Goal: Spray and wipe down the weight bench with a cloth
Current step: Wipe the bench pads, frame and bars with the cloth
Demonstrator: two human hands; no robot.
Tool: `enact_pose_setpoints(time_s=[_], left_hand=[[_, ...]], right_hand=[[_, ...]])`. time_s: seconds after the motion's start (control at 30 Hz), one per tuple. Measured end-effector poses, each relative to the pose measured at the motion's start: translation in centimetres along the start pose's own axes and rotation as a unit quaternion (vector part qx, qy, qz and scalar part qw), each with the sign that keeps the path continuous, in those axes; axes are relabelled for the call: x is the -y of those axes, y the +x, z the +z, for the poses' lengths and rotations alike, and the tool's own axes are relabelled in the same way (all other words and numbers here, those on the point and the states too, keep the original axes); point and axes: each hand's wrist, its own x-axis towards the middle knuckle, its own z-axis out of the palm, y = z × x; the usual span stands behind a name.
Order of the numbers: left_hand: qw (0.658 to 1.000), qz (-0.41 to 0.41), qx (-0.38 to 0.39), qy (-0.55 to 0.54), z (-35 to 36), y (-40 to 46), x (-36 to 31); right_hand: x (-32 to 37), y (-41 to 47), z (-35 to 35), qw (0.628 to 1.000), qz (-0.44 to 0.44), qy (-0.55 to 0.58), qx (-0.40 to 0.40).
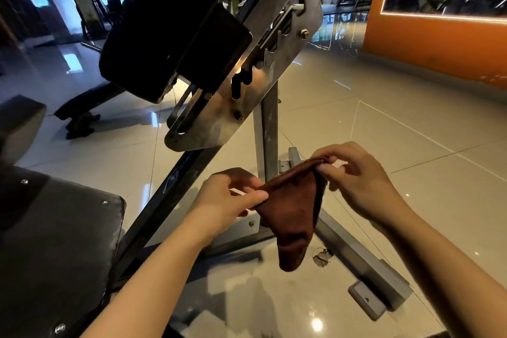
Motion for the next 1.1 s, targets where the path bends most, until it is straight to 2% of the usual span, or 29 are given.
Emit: enact_pose_setpoints(time_s=[0.07, 0.17, 0.23, 0.33, 0.4, 0.5, 0.6, 0.73, 0.83, 0.97, 1.1], left_hand=[[0.995, 0.037, -0.055, 0.074, 0.0, 0.4, 0.0], [0.976, 0.125, -0.141, 0.105, -0.6, 1.4, -0.5], [0.954, 0.204, -0.175, 0.136, -1.3, 3.0, -0.6], [0.918, 0.264, -0.206, 0.210, -2.0, 6.1, -1.7], [0.869, 0.353, -0.231, 0.258, -2.3, 8.4, -2.5], [0.768, 0.439, -0.236, 0.402, -3.3, 11.5, -3.3], [0.717, 0.452, -0.203, 0.491, -4.6, 14.0, -2.8], [0.592, 0.463, -0.180, 0.635, -7.2, 16.4, -1.2], [0.520, 0.483, -0.173, 0.683, -8.8, 17.6, -0.9], [0.446, 0.510, -0.165, 0.717, -10.1, 18.5, -0.8], [0.416, 0.528, -0.188, 0.716, -10.5, 19.3, -0.1]], right_hand=[[-0.3, 0.7, 1.5, 0.995, 0.052, 0.084, -0.018], [0.0, 2.4, 3.7, 0.971, 0.077, 0.212, -0.077], [-0.1, 4.3, 4.7, 0.970, 0.057, 0.195, -0.135], [0.1, 7.4, 6.0, 0.976, -0.058, 0.095, -0.186], [0.3, 9.6, 6.8, 0.972, -0.149, -0.025, -0.181], [-0.7, 13.9, 7.4, 0.938, -0.237, -0.170, -0.186], [-2.5, 17.8, 8.0, 0.915, -0.271, -0.221, -0.199], [-5.3, 19.5, 9.9, 0.904, -0.288, -0.210, -0.236], [-7.4, 18.4, 12.0, 0.894, -0.320, -0.227, -0.217], [-7.9, 18.8, 11.2, 0.874, -0.361, -0.240, -0.220], [-7.2, 21.0, 9.5, 0.858, -0.384, -0.239, -0.242]])
